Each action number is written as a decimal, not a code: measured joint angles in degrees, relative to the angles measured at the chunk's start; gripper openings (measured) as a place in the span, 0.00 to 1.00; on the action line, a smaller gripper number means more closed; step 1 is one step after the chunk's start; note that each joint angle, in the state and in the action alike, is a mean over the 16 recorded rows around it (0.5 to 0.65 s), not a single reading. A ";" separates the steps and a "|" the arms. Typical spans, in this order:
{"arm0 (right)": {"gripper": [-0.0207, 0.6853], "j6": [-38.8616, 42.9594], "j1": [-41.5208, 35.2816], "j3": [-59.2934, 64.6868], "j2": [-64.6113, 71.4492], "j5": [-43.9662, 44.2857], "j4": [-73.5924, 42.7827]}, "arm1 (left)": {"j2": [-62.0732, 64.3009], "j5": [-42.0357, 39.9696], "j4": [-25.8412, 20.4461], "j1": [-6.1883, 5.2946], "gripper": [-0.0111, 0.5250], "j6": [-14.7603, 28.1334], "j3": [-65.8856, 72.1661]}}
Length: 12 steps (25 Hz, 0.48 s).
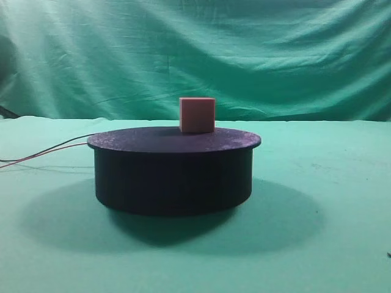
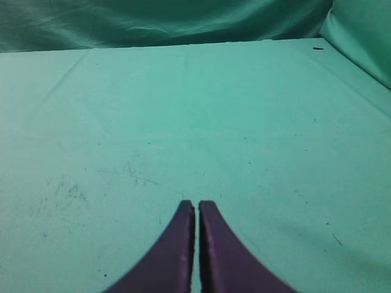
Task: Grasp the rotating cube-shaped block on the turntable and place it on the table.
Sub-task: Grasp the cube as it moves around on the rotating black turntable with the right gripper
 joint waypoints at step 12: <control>0.03 0.24 0.00 0.02 0.00 -1.61 0.26 | 0.00 0.00 0.00 0.00 0.02 0.00 0.00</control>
